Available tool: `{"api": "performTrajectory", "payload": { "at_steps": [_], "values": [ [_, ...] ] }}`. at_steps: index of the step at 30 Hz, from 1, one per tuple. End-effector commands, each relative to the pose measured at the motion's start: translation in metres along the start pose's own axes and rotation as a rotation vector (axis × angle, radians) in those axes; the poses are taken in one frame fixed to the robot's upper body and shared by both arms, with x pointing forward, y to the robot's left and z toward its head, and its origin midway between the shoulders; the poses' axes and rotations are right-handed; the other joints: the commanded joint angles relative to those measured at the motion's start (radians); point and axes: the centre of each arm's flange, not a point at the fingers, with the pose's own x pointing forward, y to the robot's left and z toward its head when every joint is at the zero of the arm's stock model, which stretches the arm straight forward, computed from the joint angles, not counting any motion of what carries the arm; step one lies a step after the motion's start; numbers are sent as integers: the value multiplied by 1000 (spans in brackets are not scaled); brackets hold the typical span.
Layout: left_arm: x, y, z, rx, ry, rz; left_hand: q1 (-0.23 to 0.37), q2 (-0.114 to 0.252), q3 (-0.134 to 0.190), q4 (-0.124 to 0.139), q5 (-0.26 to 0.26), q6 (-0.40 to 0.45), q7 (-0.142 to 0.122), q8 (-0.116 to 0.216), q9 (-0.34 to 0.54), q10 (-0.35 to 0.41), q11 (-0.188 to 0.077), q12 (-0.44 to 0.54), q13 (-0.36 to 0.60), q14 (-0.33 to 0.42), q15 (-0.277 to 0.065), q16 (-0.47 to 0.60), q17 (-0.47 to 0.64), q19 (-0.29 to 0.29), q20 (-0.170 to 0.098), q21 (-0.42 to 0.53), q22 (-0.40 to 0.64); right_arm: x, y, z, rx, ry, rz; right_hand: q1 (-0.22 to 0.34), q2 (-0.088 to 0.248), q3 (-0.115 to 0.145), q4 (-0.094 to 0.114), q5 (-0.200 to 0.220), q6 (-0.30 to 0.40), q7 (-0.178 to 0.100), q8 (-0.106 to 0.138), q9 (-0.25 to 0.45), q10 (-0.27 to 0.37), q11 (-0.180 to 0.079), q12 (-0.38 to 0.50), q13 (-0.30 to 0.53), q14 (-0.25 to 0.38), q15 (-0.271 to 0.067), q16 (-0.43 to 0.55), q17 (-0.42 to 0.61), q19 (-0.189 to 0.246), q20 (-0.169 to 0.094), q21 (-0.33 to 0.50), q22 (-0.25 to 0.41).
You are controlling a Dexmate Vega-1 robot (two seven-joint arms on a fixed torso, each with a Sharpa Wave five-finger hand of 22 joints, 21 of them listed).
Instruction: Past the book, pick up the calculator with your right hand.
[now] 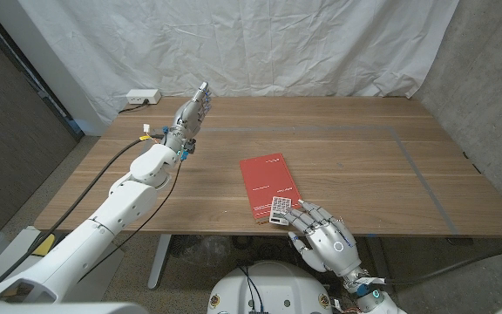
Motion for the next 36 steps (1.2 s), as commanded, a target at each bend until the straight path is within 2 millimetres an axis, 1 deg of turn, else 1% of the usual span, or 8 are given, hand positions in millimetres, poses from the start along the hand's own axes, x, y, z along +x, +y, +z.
{"api": "performTrajectory", "payload": {
  "at_steps": [1,10,15,18,24,36],
  "values": [
    [0,0,3,1,-4,-3,9,1,-5,0,-6,-5,-1,-1,5,-1,-5,4,4,-6,3,5,3,-12,-26,7,6,5,14,-3,18,-3,-7,12,3,8,3,8,12,1,6,2,1,-7,6,1,9,-140,7,4,2,-105,-1,5],
    [0,-2,2,0,2,1,10,2,-6,0,-6,-5,-1,-1,5,-1,-5,4,4,-5,3,6,4,-12,-25,7,6,6,22,-5,23,9,-23,20,6,10,6,11,6,0,3,2,10,-9,11,3,25,-149,13,5,12,-108,1,6],
    [-2,-4,5,11,-5,2,10,2,-7,0,-7,-13,-2,-4,5,-4,-5,3,4,-6,2,6,4,-13,-24,7,6,7,26,-4,31,4,-29,21,7,11,7,11,5,0,2,3,14,-9,12,4,28,-151,14,6,16,-109,2,6],
    [-2,-4,6,11,-3,5,10,2,-8,0,-7,-13,0,-4,5,-5,-1,2,4,-8,3,5,4,-13,-25,7,6,5,27,-5,34,12,-27,22,7,11,8,12,4,0,2,3,16,-9,13,4,30,-152,15,6,17,-110,2,6],
    [-3,-6,7,12,-4,1,10,2,-9,0,-7,-14,-1,-4,5,-5,-3,3,4,-8,3,5,4,-14,-25,7,6,5,28,-6,33,13,-32,25,8,12,8,13,3,0,2,3,21,-9,15,5,33,-152,16,7,19,-111,2,6],
    [-5,-5,1,-1,3,13,11,3,-11,0,-7,-13,-1,-3,5,-6,-4,3,4,-7,3,5,4,-14,-24,7,6,9,28,-9,35,6,-36,28,12,13,11,14,9,0,5,5,27,-9,19,6,38,-157,17,9,25,-113,4,7]
  ]
}}
